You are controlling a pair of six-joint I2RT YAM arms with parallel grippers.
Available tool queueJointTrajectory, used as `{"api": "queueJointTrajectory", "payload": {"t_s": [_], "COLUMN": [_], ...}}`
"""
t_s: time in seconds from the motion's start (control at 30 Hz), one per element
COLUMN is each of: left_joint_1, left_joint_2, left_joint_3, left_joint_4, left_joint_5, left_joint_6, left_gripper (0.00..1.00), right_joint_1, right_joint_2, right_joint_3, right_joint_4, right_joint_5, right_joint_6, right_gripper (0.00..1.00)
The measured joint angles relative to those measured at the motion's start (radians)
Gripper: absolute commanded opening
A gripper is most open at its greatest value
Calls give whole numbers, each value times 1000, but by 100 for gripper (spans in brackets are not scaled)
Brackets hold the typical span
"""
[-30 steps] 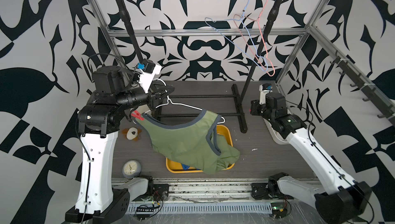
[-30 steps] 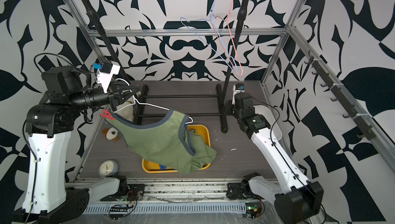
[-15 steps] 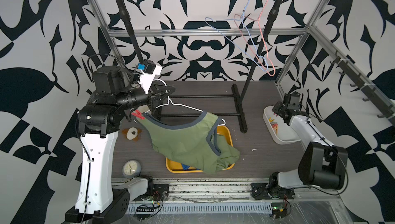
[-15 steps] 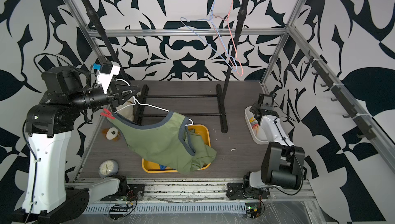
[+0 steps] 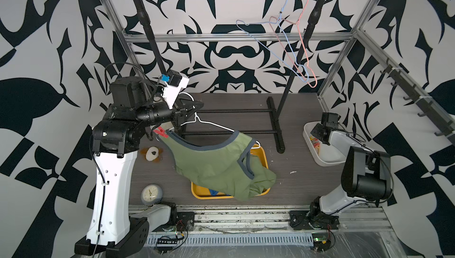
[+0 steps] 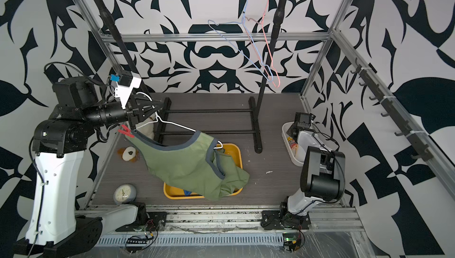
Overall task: Remove the clothespins securing tank tops to the hanger
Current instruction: Place the clothespin in the storage box, then adjust the hanger.
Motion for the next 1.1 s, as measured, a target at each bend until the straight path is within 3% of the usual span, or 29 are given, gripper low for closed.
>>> {"api": "queueJointTrajectory", "payload": {"t_s": [0.33, 0.7, 0.87, 0.97, 1.1], "left_joint_1": [-17, -41, -68, -82, -100], "left_joint_2": [-9, 1, 22, 40, 71], "left_joint_3": [-25, -34, -34, -34, -34], "left_joint_4": [4, 10, 11, 11, 11], "left_joint_5": [-1, -22, -48, -64, -80], "left_joint_6": [-5, 6, 24, 41, 61], "left_gripper": [10, 11, 11, 11, 11], "right_joint_1": [0, 0, 2, 63, 271], "right_joint_2": [-23, -505, -599, -673, -774], "right_joint_3": [-21, -179, -196, -199, -132], "right_joint_4": [-4, 14, 2, -13, -47], "right_joint_5": [-1, -115, -265, -369, -503], "right_joint_6": [1, 30, 26, 22, 16], "right_gripper": [41, 39, 34, 34, 32]}}
